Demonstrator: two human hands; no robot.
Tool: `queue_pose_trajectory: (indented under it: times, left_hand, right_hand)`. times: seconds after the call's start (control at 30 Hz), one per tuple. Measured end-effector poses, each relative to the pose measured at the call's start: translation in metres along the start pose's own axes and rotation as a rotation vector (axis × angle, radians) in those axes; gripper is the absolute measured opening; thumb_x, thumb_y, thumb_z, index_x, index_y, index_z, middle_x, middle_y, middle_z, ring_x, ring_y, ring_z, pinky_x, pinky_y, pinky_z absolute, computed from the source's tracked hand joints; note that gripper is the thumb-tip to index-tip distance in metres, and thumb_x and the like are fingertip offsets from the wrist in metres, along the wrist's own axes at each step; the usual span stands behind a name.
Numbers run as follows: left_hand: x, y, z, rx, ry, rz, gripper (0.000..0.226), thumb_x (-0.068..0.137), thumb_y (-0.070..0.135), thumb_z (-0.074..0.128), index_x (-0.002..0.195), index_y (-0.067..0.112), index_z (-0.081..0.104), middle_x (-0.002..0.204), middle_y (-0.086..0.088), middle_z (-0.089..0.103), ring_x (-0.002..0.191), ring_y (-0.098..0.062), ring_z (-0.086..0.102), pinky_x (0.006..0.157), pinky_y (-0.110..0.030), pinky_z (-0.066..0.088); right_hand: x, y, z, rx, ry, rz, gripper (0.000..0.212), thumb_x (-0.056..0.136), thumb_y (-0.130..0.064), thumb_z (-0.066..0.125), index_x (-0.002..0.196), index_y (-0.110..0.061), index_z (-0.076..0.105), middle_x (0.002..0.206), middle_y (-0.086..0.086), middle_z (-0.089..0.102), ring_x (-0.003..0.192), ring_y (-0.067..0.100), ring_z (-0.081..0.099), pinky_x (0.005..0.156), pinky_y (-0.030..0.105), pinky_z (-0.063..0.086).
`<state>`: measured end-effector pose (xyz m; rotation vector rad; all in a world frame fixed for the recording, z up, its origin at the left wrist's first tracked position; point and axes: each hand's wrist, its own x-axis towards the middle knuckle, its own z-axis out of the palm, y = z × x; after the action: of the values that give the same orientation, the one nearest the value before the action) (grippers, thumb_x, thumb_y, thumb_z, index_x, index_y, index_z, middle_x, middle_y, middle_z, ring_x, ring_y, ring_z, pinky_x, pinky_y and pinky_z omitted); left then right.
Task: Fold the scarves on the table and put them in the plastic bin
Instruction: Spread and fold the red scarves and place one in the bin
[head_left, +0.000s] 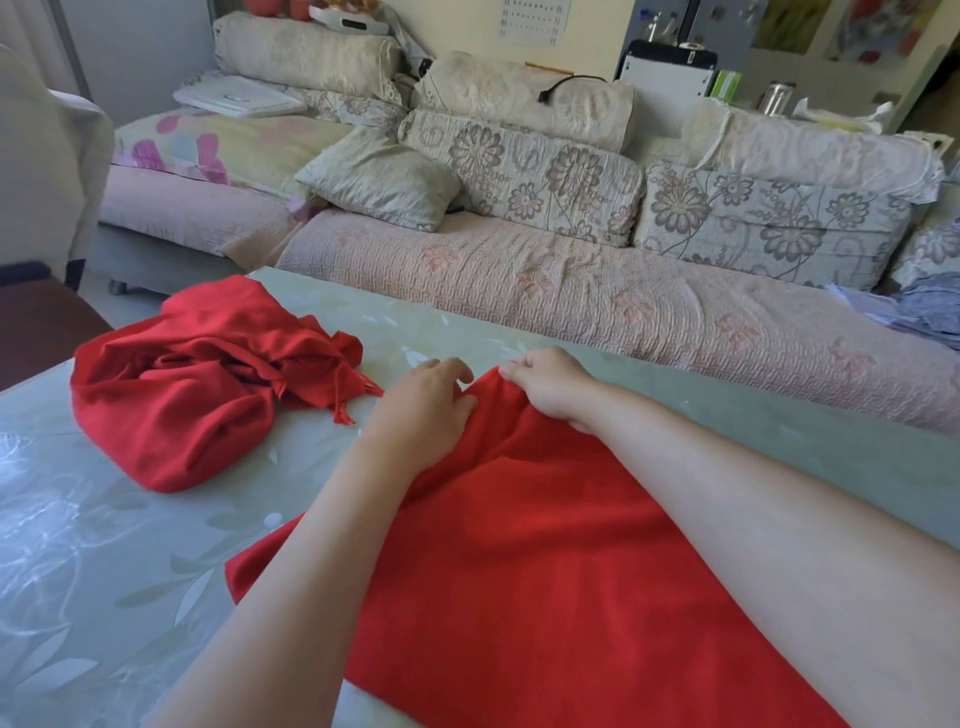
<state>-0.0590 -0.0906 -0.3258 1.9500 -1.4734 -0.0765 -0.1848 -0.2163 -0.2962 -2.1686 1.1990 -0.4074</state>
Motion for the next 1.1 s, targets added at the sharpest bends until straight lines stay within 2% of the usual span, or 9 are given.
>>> queue_pose_trajectory:
  times: [0.1, 0.17, 0.27, 0.37, 0.5, 0.67, 0.87, 0.93, 1.1]
  left_hand:
    - [0.003, 0.003, -0.017, -0.069, -0.026, -0.114, 0.050, 0.077, 0.057, 0.071, 0.112, 0.023, 0.060, 0.106, 0.005, 0.061, 0.098, -0.015, 0.059, 0.089, -0.033, 0.047]
    - [0.004, -0.003, -0.024, -0.025, -0.049, -0.180, 0.044, 0.075, 0.052, 0.075, 0.106, 0.023, 0.062, 0.100, 0.003, 0.065, 0.096, -0.019, 0.061, 0.081, -0.032, 0.048]
    - [0.006, -0.015, -0.029, -0.022, 0.012, -0.207, 0.016, 0.085, 0.033, 0.071, 0.091, 0.018, 0.070, 0.089, -0.003, 0.068, 0.090, -0.025, 0.062, 0.069, -0.030, 0.041]
    - [0.007, -0.025, -0.027, -0.004, 0.010, -0.215, 0.018, 0.092, 0.028, 0.062, 0.085, 0.014, 0.071, 0.087, -0.008, 0.069, 0.088, -0.027, 0.061, 0.071, -0.033, 0.044]
    - [0.008, -0.041, -0.020, 0.034, -0.002, -0.253, 0.021, 0.095, 0.029, 0.056, 0.098, 0.015, 0.071, 0.101, -0.008, 0.070, 0.099, -0.029, 0.061, 0.079, -0.035, 0.048]
    - [0.007, -0.044, -0.029, -0.012, 0.050, -0.283, 0.040, 0.097, 0.037, 0.052, 0.131, 0.017, 0.050, 0.116, -0.010, 0.063, 0.114, -0.030, 0.056, 0.094, -0.040, 0.045]
    - [0.006, -0.059, -0.038, 0.047, 0.171, -0.214, 0.032, 0.095, 0.027, 0.052, 0.126, 0.019, 0.056, 0.114, -0.004, 0.061, 0.110, -0.025, 0.056, 0.091, -0.043, 0.047]
    - [0.005, -0.059, -0.039, 0.072, 0.189, -0.127, 0.026, 0.094, 0.023, 0.054, 0.119, 0.022, 0.063, 0.111, 0.001, 0.061, 0.106, -0.021, 0.058, 0.087, -0.042, 0.049]
    - [0.036, -0.046, -0.025, 0.156, 0.008, 0.031, 0.027, 0.099, 0.022, 0.047, 0.118, 0.030, 0.066, 0.121, 0.007, 0.061, 0.109, -0.018, 0.060, 0.088, -0.038, 0.050]
  right_hand:
    - [0.014, -0.017, 0.004, 0.156, 0.128, -0.076, 0.030, 0.097, -0.033, 0.062, 0.076, -0.011, 0.063, 0.066, -0.001, 0.051, 0.058, 0.013, 0.044, 0.056, 0.029, 0.032]
    - [0.025, -0.028, 0.006, 0.315, 0.155, -0.087, 0.027, 0.094, -0.030, 0.067, 0.071, -0.016, 0.064, 0.069, -0.003, 0.060, 0.062, 0.011, 0.052, 0.063, 0.027, 0.042]
    - [0.034, -0.032, 0.005, 0.447, -0.078, -0.002, 0.022, 0.090, -0.037, 0.071, 0.087, -0.015, 0.070, 0.078, -0.001, 0.066, 0.066, 0.014, 0.058, 0.066, 0.028, 0.047]
    - [0.030, -0.016, 0.001, 0.136, -0.245, 0.075, 0.023, 0.081, -0.037, 0.079, 0.092, -0.018, 0.071, 0.077, -0.004, 0.065, 0.060, 0.012, 0.055, 0.059, 0.023, 0.039]
    - [0.034, -0.010, 0.010, 0.253, -0.158, 0.010, 0.024, 0.087, -0.013, 0.075, 0.107, -0.022, 0.064, 0.078, -0.001, 0.067, 0.063, 0.012, 0.057, 0.056, 0.021, 0.045]
    - [0.064, -0.041, 0.030, 0.226, 0.121, -0.205, 0.022, 0.084, -0.014, 0.075, 0.101, -0.022, 0.062, 0.081, 0.001, 0.073, 0.071, 0.012, 0.061, 0.072, 0.030, 0.049]
    - [0.070, -0.043, 0.048, 0.261, -0.116, -0.141, 0.047, 0.092, -0.021, 0.068, 0.137, -0.021, 0.053, 0.109, 0.002, 0.074, 0.099, 0.014, 0.069, 0.081, 0.025, 0.051]
    - [0.064, -0.029, 0.042, 0.232, -0.067, -0.095, 0.036, 0.094, -0.020, 0.063, 0.130, -0.020, 0.060, 0.105, -0.001, 0.073, 0.092, 0.018, 0.072, 0.068, 0.017, 0.046]
    - [0.034, 0.022, 0.015, -0.044, 0.159, -0.067, 0.019, 0.093, -0.021, 0.055, 0.098, -0.031, 0.070, 0.091, -0.010, 0.067, 0.092, 0.016, 0.064, 0.072, 0.023, 0.040]
